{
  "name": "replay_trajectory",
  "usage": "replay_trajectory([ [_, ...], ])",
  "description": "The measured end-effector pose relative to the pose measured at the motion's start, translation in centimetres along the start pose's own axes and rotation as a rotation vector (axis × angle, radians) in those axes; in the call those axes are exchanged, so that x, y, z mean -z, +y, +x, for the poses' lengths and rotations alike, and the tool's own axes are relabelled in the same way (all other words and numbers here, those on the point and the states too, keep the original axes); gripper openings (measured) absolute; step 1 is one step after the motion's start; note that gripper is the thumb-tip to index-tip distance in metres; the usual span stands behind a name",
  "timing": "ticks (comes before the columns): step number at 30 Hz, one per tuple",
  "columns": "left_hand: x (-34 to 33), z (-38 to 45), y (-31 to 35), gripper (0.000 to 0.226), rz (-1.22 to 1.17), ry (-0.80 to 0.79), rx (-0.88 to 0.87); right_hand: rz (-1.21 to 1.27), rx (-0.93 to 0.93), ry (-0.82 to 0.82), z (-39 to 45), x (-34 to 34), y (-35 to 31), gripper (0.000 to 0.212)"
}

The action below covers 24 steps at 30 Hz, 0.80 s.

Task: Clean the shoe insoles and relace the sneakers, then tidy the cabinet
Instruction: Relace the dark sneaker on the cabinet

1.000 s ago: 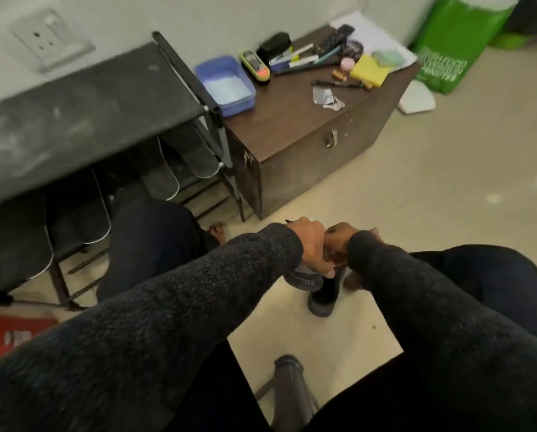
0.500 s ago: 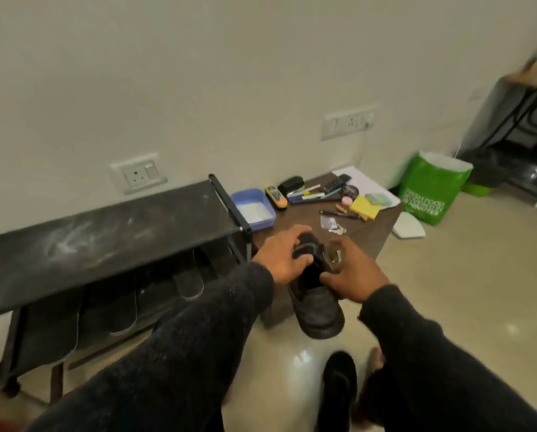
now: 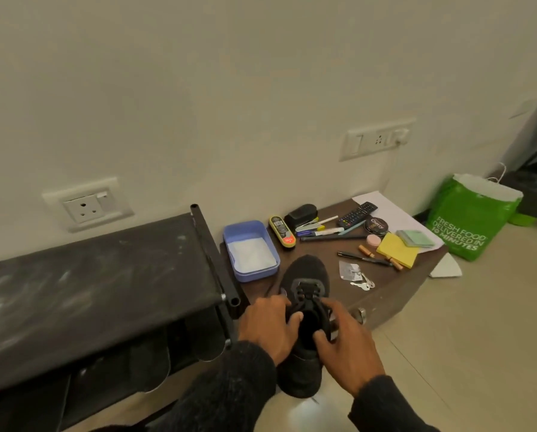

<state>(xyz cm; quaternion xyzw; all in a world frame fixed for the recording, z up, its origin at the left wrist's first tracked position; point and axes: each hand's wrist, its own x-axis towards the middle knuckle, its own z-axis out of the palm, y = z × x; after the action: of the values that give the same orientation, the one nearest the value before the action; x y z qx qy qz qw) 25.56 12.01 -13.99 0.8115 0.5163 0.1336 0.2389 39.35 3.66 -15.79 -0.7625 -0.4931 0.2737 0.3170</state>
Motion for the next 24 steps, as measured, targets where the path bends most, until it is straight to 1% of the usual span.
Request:
replay_trajectory([
  [3,-0.8,0.5,-0.1,0.028,-0.026,0.000,0.019,-0.010,-0.047,0.032,1.7,-0.2,1.1,0.036],
  [6,-1.0,0.8,0.3,0.028,-0.032,0.011,0.043,-0.082,-0.064,0.094,2.6,0.6,1.2,0.022],
  [8,-0.8,1.1,0.5,0.028,-0.018,-0.009,0.057,0.027,-0.076,0.154,2.8,1.5,0.7,0.021],
  [11,-0.7,1.4,0.6,0.034,0.002,-0.026,0.067,0.397,-0.101,0.317,3.3,3.2,-0.4,0.015],
  [12,-0.7,1.5,0.5,0.038,0.005,-0.028,0.071,0.465,-0.092,0.375,3.5,3.6,-0.5,0.016],
  [13,-0.8,1.6,0.4,0.042,-0.008,-0.028,0.074,0.469,-0.069,0.419,3.7,3.8,-0.5,0.017],
  [15,-1.0,2.1,0.0,0.046,-0.079,-0.024,0.063,0.352,-0.008,0.447,4.1,3.8,-0.3,0.015],
  [17,-1.2,2.9,-0.7,0.034,-0.119,-0.043,-0.007,0.183,0.039,0.397,4.8,3.3,0.1,0.013],
  [18,-1.3,3.4,-1.0,0.028,-0.115,-0.047,-0.048,0.094,0.048,0.330,5.3,3.0,0.4,0.012],
  [20,-1.3,4.4,-1.5,0.024,-0.117,-0.036,-0.108,-0.068,0.071,0.156,6.4,2.3,0.8,0.014],
  [22,-1.1,5.1,-1.6,0.023,-0.147,-0.048,-0.141,-0.155,0.115,0.035,7.3,1.9,0.9,0.017],
  [24,-1.1,5.7,-1.6,0.020,-0.147,-0.086,-0.189,-0.181,0.130,-0.041,7.9,2.2,0.9,0.019],
])
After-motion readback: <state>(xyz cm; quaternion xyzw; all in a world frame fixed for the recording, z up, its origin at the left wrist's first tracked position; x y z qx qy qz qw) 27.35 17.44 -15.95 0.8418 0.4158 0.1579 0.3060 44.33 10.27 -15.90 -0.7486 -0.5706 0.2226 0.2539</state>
